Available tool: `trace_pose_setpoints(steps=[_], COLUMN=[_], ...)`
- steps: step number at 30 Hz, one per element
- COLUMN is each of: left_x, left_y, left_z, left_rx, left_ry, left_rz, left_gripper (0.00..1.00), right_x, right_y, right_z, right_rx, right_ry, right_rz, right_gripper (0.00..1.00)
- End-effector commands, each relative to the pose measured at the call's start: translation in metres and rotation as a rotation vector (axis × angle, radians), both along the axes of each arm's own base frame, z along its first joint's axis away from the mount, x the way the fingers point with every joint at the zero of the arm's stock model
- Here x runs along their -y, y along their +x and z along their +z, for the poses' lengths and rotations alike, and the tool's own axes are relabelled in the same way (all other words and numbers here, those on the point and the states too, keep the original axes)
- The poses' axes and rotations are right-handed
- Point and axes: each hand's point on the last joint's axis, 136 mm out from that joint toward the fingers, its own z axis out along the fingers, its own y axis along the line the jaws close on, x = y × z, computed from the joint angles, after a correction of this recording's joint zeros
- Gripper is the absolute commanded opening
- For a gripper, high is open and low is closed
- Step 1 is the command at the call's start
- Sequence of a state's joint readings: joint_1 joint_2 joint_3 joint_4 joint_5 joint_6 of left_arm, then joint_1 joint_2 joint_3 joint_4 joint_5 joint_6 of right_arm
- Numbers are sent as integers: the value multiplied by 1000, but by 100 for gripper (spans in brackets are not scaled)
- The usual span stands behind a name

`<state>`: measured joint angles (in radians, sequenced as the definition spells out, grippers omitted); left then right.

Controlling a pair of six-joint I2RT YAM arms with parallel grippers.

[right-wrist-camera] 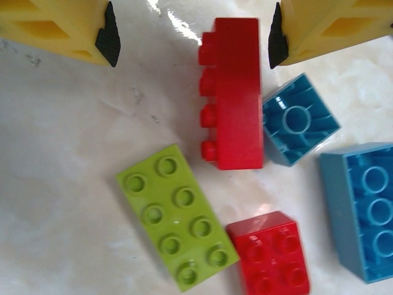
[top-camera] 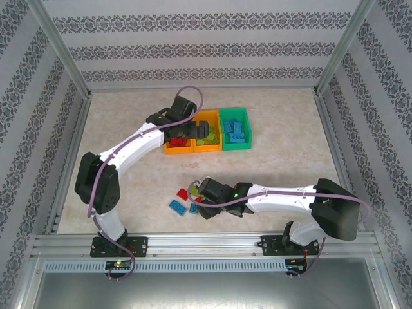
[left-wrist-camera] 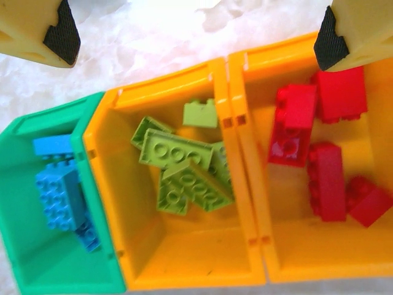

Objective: Sort the legos into containers by color

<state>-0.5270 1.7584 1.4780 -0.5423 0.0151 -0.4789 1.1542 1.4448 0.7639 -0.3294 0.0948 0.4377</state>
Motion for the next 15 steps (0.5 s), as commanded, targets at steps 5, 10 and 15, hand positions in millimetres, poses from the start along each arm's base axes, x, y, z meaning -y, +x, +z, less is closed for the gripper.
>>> trace_pose_setpoints(steps=[5,10,15], left_x=[-29,-39,-49], left_y=[-15,-25,-33], left_z=[-2,-11,-14], left_rx=[12,-8,-10], left_ry=[12,26,31], left_rz=[73,91,112], left_gripper=[99,99,99], right_x=[-12,-7,-7], right_y=[-13,-13,-9], right_z=[0,-11,-21], right_rx=[-30,-38,-37], right_ry=[-4,-50,-93], right_rz=[65,64,62], right_gripper=[67,64,57])
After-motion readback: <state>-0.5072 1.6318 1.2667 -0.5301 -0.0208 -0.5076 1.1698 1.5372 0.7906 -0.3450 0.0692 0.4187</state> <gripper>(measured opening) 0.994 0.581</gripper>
